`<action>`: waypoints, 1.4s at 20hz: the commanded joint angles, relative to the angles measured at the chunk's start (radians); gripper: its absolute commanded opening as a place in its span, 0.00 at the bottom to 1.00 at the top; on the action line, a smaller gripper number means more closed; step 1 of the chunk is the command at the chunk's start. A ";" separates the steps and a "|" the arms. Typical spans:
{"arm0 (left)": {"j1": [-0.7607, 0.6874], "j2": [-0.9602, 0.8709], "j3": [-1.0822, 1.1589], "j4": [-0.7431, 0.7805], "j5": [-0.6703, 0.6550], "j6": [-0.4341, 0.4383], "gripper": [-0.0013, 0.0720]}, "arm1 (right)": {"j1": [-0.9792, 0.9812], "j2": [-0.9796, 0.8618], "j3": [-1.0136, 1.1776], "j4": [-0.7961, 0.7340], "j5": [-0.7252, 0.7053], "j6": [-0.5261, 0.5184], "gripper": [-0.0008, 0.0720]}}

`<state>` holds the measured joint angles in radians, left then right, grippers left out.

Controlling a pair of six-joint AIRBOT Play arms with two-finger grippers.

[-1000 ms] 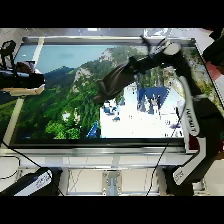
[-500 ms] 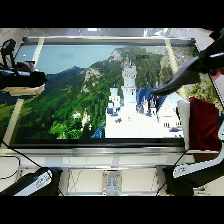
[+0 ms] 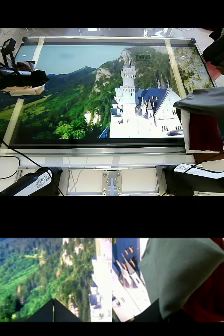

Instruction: Fold the shirts.

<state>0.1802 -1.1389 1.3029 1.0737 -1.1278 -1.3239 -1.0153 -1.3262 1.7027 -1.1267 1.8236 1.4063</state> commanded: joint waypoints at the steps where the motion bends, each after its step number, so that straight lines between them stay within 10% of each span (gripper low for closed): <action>1: 0.000 0.000 0.000 -0.020 -0.004 0.001 0.04 | -0.084 0.111 -0.260 -0.106 -0.001 -0.016 0.02; 4: 0.000 0.000 0.000 -0.020 -0.004 0.001 0.04 | -0.083 0.156 -0.470 -0.150 -0.031 -0.043 0.05; 9: 0.000 0.000 0.000 -0.020 -0.003 0.001 0.04 | -0.083 0.235 -0.440 -0.129 0.018 0.045 0.55; 12: 0.000 0.000 0.000 -0.020 -0.003 0.002 0.04 | -0.083 0.264 -0.220 -0.002 -0.006 0.094 0.49; 14: 0.000 0.000 0.000 -0.020 -0.003 0.001 0.04 | -0.072 0.264 -0.078 0.248 -0.089 0.091 0.03; 18: 0.000 0.000 0.000 -0.020 -0.004 0.001 0.04 | 0.134 0.264 -0.010 0.613 -0.195 -0.020 0.03; 28: 0.000 0.000 0.000 -0.020 -0.003 0.001 0.04 | 0.704 0.233 -0.010 0.253 -0.320 -0.118 0.03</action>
<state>0.1802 -1.1389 1.3029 1.0534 -1.1313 -1.3231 -0.4152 -1.0840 1.6894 -0.7761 1.5326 1.3006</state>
